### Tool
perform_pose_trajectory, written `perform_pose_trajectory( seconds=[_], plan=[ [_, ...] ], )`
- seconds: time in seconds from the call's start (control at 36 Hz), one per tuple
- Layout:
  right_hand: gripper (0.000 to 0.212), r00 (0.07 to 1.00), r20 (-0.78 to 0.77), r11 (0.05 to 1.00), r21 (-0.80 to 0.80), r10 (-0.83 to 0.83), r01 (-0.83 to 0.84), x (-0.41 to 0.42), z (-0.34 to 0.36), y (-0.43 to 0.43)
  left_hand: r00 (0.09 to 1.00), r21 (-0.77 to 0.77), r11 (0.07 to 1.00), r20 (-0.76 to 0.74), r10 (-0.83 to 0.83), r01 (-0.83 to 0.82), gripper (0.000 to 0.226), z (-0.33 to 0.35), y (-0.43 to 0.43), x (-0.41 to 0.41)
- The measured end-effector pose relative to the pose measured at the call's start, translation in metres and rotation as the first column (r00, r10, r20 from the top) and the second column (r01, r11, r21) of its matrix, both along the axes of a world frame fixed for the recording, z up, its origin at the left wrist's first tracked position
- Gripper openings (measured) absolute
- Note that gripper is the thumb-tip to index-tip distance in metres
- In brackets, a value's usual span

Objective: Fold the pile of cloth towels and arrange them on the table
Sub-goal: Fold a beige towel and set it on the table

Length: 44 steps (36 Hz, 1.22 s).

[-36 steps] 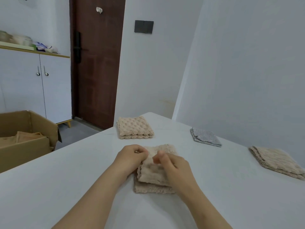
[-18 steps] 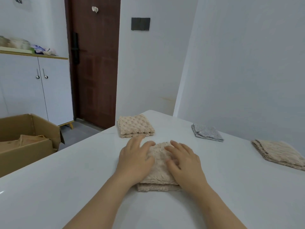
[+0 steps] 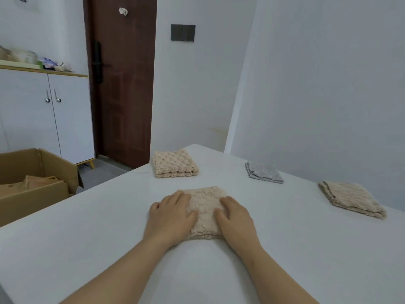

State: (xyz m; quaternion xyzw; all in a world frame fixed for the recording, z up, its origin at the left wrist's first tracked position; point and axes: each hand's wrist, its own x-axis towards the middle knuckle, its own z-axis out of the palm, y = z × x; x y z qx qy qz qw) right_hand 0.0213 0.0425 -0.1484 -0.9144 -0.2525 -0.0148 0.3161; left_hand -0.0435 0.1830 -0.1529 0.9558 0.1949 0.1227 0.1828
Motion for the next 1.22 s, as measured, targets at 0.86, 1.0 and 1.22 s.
perform_pose_trajectory(
  seconds=[0.86,1.0,1.22],
  plan=[
    [0.012,0.95,-0.307,0.884,0.429,-0.053,0.188,-0.191,0.0,-0.107,0.969,-0.551,0.819,0.245,-0.026,0.161,0.004,0.001,-0.045,-0.165],
    [0.021,0.957,-0.239,0.9,0.362,-0.163,0.243,-0.175,0.003,-0.105,0.985,-0.474,0.876,0.172,-0.01,0.092,0.014,0.007,-0.038,-0.147],
    [0.018,0.956,-0.223,0.946,0.217,-0.192,0.24,-0.138,0.006,-0.082,0.983,-0.338,0.941,0.172,0.07,-0.008,0.01,-0.001,-0.035,-0.132]
  ],
)
